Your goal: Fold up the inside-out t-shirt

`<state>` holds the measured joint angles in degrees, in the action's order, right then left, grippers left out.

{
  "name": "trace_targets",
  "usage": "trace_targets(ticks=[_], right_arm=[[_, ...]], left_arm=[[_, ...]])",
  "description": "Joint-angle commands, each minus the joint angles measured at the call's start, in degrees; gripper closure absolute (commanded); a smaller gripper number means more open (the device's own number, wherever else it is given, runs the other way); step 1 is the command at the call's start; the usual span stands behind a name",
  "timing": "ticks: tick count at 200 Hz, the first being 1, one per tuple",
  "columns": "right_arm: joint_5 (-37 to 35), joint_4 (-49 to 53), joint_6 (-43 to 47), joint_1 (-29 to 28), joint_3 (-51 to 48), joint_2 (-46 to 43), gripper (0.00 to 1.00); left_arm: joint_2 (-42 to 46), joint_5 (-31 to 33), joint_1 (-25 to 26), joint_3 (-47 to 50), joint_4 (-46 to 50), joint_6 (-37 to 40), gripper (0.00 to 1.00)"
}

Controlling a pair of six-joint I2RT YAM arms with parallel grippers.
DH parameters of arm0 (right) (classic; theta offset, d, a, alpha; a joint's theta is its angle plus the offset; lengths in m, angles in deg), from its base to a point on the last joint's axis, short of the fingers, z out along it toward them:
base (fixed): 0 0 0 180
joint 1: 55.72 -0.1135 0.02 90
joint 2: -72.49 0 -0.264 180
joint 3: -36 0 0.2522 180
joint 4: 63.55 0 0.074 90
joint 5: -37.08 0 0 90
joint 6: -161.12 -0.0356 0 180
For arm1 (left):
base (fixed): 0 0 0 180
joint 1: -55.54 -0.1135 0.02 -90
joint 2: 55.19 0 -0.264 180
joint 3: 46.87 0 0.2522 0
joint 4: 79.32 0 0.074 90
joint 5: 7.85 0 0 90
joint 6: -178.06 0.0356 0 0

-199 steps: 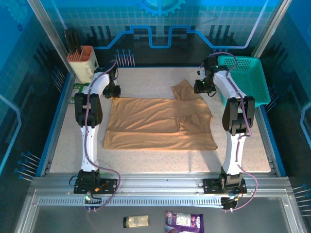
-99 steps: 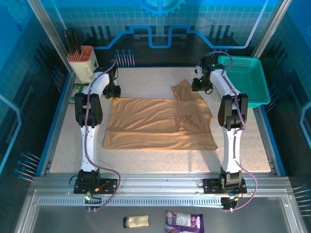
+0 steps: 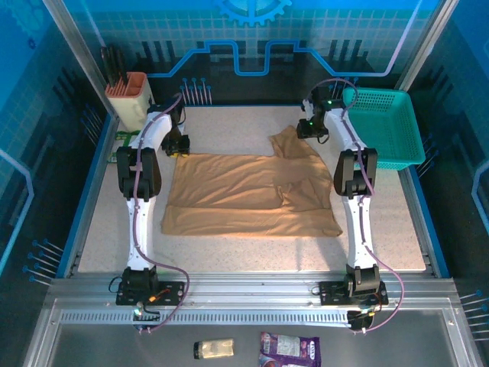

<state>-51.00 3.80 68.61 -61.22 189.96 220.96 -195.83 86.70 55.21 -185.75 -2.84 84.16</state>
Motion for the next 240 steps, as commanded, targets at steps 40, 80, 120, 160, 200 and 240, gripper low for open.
trace_targets(ticks=[40, 80, 120, 160, 200, 240], right_arm=[[1.13, 2.43, 2.46, -0.25, 2.36, 4.44, 0.66], [-0.63, 2.37, 2.85, -0.78, 1.74, 4.64, 0.85], [-1.08, 2.17, 2.64, -1.06, 1.00, 3.69, 0.91], [-1.95, 2.14, 2.88, -1.10, 0.44, 2.46, 0.91], [-1.91, 2.32, 2.60, -1.09, 0.34, 1.74, 0.91], [-2.52, 2.67, 2.99, -1.24, -0.06, 1.52, 0.91]], left_arm=[[0.75, -1.57, -0.64, -3.21, 3.20, 1.00, 0.67], [-0.28, -1.29, -0.65, -5.81, 4.34, 1.28, 0.67], [-2.82, -1.41, -0.63, -9.16, 6.66, 2.36, 0.67], [-5.48, -2.03, -0.63, -11.98, 8.82, 2.56, 0.68], [-6.79, 0.37, -0.63, -12.08, 8.54, 2.84, 0.68], [-7.69, 1.09, -0.72, -11.93, 7.15, 3.28, 0.71]])
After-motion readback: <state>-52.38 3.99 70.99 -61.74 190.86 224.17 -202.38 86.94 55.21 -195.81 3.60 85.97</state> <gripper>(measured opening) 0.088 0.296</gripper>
